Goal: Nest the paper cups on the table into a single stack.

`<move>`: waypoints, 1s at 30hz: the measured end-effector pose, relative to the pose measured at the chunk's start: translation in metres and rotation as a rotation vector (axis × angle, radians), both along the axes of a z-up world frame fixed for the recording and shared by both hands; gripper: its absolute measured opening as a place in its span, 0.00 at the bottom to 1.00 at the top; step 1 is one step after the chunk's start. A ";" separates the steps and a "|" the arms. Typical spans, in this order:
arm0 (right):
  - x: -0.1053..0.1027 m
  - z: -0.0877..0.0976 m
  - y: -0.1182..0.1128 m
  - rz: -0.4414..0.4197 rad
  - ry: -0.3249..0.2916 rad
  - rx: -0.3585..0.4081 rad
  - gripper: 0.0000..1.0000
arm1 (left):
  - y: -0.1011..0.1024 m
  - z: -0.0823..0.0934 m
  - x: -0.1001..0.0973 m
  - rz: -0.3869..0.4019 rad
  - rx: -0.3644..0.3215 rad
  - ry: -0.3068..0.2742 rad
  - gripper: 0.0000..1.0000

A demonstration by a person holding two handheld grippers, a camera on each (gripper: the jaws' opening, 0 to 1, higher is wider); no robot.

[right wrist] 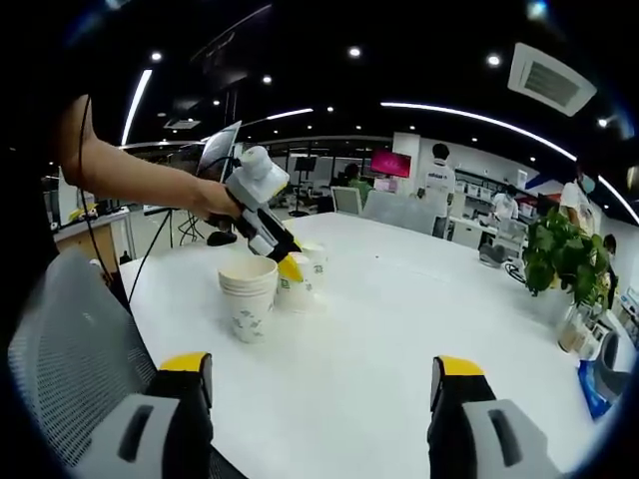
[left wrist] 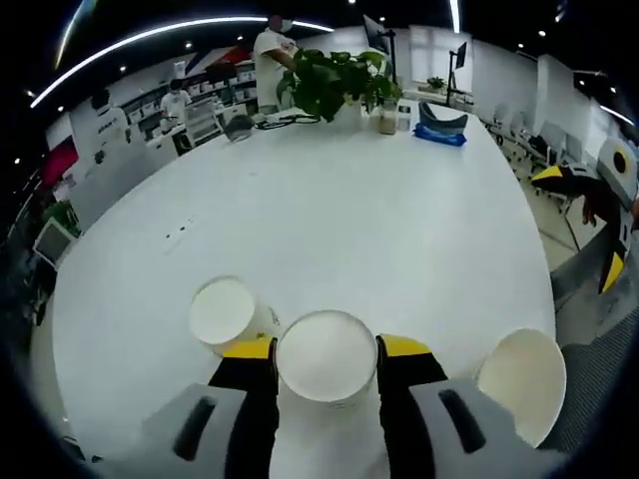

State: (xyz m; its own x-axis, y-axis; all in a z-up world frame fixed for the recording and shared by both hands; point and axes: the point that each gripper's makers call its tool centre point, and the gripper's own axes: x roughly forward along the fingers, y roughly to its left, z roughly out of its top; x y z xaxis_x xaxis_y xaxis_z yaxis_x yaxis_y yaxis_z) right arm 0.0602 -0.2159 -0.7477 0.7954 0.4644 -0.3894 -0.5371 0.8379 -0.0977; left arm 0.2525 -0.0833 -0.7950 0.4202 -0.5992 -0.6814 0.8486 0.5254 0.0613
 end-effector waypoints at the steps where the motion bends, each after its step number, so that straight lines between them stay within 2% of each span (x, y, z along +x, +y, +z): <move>1: 0.000 0.000 0.000 -0.002 -0.001 0.000 0.92 | 0.000 0.001 0.000 -0.003 0.003 -0.003 0.37; 7: 0.000 0.001 0.000 -0.004 0.007 0.006 0.92 | 0.000 0.020 -0.002 -0.008 -0.038 -0.026 0.36; 10: 0.001 0.001 -0.003 -0.015 0.015 0.015 0.92 | 0.002 0.032 -0.006 0.006 -0.064 -0.016 0.36; 16: 0.000 0.001 -0.002 -0.003 0.045 -0.023 0.87 | 0.011 0.055 -0.009 0.034 -0.110 -0.020 0.36; 19: 0.002 0.006 -0.001 -0.007 0.057 -0.029 0.88 | 0.013 0.068 -0.014 0.032 -0.118 -0.038 0.36; 21: 0.005 0.012 0.002 -0.002 0.047 -0.016 0.87 | 0.012 0.079 -0.019 0.030 -0.153 -0.038 0.36; 30: 0.013 0.029 0.028 0.045 0.033 0.021 0.84 | 0.015 0.116 -0.031 0.019 -0.213 -0.074 0.36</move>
State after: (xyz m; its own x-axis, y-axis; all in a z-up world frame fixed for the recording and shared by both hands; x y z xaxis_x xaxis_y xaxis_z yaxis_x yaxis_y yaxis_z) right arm 0.0730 -0.1879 -0.7191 0.7605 0.5080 -0.4044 -0.5770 0.8144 -0.0621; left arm 0.2213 -0.0686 -0.6794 0.4768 -0.7179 -0.5072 0.8358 0.5489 0.0088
